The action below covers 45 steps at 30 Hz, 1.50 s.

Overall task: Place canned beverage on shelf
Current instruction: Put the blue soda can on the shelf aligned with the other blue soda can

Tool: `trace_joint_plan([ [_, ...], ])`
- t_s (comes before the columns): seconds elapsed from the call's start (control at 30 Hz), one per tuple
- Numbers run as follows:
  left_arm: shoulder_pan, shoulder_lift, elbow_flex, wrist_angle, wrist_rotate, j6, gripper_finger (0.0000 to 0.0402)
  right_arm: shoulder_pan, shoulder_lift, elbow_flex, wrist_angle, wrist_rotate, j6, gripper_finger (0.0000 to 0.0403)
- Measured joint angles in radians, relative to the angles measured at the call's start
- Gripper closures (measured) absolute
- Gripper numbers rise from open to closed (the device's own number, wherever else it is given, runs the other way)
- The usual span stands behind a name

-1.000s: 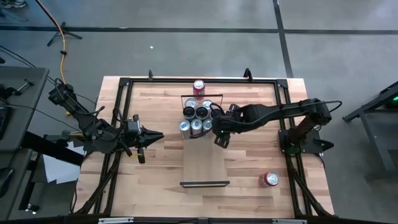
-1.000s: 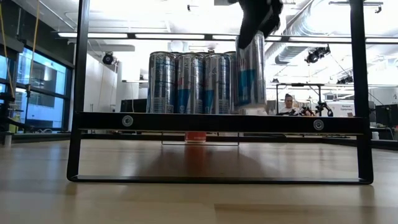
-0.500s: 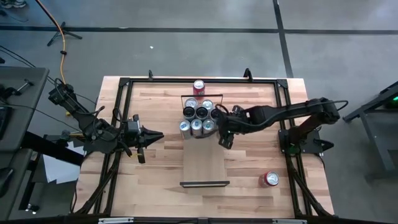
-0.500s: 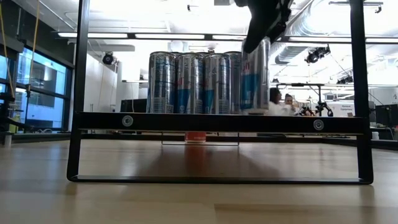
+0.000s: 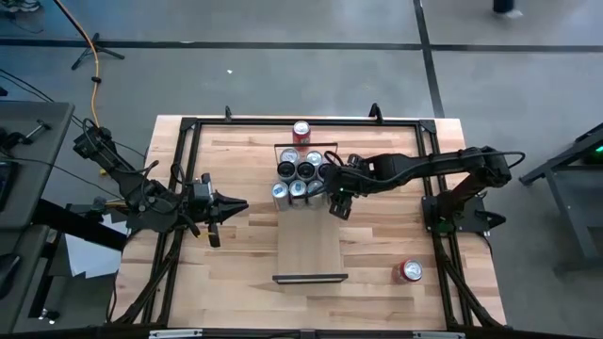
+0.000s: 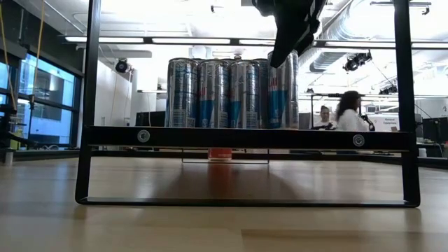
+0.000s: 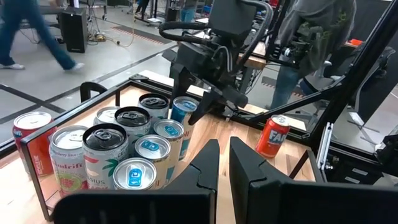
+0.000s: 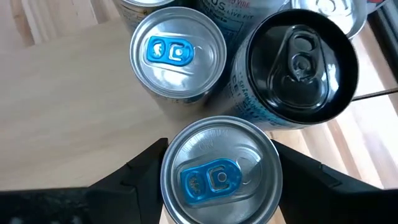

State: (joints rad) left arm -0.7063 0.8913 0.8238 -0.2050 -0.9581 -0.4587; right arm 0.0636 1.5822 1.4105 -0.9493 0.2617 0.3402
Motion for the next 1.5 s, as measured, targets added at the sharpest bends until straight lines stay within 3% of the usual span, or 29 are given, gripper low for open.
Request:
trace_joint_plan([
  [1.5,0.0,0.0,0.0,0.015,0.005,-0.001,0.0401,-0.038,0.055,0.0,0.044,-0.07,-0.001,0.0165],
])
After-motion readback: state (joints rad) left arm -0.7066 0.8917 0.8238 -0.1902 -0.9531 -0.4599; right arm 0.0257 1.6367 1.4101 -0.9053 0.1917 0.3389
